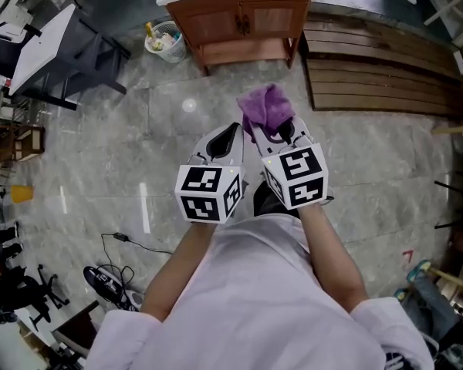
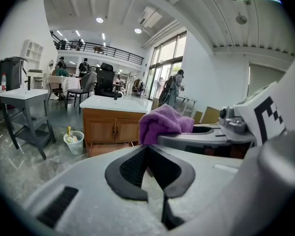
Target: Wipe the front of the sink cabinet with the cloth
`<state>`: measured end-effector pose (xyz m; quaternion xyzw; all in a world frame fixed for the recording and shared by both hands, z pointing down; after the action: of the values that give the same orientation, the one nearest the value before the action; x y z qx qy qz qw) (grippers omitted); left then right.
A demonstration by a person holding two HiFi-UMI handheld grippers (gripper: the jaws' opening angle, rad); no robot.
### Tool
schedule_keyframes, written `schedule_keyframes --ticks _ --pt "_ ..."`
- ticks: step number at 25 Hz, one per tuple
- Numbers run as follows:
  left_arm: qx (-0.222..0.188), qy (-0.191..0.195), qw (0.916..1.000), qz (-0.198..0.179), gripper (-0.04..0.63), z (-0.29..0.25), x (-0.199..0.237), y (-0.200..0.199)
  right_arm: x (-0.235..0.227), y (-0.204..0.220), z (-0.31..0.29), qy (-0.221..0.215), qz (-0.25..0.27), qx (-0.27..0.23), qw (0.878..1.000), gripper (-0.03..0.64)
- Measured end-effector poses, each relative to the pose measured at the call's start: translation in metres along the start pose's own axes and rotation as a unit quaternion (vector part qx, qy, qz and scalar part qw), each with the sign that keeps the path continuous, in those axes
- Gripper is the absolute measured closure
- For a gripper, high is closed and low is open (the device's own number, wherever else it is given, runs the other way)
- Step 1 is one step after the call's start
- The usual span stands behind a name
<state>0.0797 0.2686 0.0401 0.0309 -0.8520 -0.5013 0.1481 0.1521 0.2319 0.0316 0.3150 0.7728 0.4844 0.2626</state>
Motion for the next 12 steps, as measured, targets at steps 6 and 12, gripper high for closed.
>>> schedule_keyframes --ticks 6,12 --pt "0.015 -0.008 0.9999 -0.001 0.59 -0.068 -0.006 -0.029 -0.058 -0.016 -0.03 -0.021 -0.003 0.004 1.0 0.543" --pt "0.016 -0.031 0.9994 0.006 0.589 -0.094 0.009 -0.046 -0.08 -0.023 -0.057 -0.043 0.002 0.011 0.999 0.543"
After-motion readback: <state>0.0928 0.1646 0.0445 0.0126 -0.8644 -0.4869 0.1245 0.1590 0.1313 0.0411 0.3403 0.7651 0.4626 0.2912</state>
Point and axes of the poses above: the fingertips, and each gripper's own axes: z backward along the fingers, x to its left, y out of its underside, the point moved 4 cm from there along z, backward along the fingers, and after that the axes turned 2 degrees about -y, right-handed, at the moved point
